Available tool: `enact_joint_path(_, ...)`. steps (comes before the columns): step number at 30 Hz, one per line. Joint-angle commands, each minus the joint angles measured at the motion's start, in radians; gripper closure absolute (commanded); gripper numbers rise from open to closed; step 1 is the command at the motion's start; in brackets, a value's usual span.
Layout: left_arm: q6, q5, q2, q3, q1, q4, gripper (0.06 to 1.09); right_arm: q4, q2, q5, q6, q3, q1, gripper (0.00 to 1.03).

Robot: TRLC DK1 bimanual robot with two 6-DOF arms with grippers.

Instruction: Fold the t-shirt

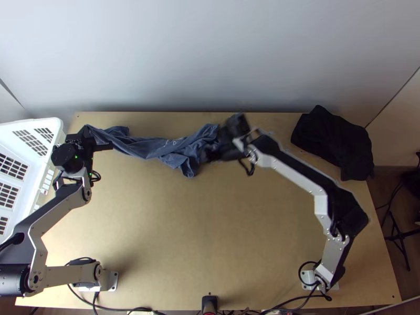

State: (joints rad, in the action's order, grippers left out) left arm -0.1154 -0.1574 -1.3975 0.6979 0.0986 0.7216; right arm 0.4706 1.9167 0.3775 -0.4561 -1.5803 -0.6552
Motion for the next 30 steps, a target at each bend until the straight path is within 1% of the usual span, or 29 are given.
enact_joint_path(1,0.002,-0.002,-0.006,0.006,0.016,-0.001,1.05,-0.015,0.038,0.003,0.01,0.062,-0.124,0.04)
enact_joint_path(8,0.014,-0.007,0.009,0.002,0.032,0.002,1.05,-0.066,0.119,-0.026,0.01,0.054,-0.147,0.04)
enact_joint_path(13,0.014,-0.007,0.018,0.006,0.038,0.002,1.05,-0.087,0.169,-0.107,0.042,0.032,-0.146,0.04)
enact_joint_path(15,0.014,-0.008,0.02,0.006,0.039,0.002,1.05,-0.089,0.186,-0.12,0.042,0.022,-0.146,0.04)
enact_joint_path(19,0.014,-0.007,0.014,0.009,0.047,0.002,1.05,-0.089,0.217,-0.172,0.04,-0.015,-0.144,0.04)
enact_joint_path(30,0.016,-0.005,-0.011,0.025,0.05,0.002,1.05,-0.089,0.257,-0.261,0.048,-0.08,-0.13,0.04)
